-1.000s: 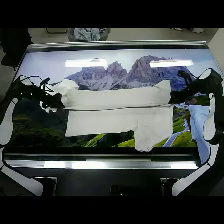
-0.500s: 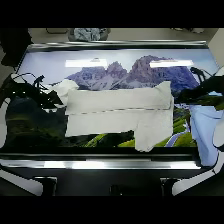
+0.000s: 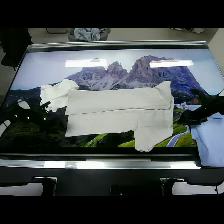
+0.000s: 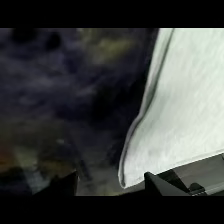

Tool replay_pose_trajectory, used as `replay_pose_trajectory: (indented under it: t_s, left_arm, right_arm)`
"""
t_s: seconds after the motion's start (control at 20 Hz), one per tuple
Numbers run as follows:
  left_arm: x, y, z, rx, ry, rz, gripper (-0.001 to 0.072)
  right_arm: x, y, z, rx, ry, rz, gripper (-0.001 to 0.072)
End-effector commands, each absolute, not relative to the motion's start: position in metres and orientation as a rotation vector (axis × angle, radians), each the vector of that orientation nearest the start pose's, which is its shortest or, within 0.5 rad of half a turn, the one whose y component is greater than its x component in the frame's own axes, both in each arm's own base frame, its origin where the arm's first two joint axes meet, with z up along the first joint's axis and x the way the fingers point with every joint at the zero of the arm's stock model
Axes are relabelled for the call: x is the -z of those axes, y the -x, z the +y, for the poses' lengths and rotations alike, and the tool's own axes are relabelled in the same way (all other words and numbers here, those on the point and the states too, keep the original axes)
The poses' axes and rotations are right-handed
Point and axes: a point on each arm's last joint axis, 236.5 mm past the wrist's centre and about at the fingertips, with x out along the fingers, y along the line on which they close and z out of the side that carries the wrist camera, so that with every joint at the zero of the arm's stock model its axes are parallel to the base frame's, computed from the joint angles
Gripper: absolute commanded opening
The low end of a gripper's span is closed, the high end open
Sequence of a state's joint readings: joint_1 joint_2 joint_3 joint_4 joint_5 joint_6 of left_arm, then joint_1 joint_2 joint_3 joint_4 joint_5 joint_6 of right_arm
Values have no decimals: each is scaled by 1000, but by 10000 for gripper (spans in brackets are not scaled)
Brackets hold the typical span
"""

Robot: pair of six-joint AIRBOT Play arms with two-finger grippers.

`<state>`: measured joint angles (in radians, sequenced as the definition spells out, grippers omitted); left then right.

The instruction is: Fold the shirts.

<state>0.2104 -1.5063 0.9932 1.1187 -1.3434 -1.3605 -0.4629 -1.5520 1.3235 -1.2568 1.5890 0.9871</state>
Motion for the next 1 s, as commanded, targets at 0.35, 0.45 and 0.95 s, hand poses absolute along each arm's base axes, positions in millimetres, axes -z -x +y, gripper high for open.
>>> replay_pose_trajectory:
  t_s: [0.35,0.45,0.95]
  left_arm:
    - [123,-305,-76,191,571,1606,35]
    - [122,-304,-77,193,570,1608,34]
    - [120,-297,-80,209,574,1638,34]
  right_arm:
    - [70,-267,-51,-424,-262,1642,571]
    - [89,-258,-27,-476,-313,1590,580]
    - [107,-290,-17,-397,-399,1425,261]
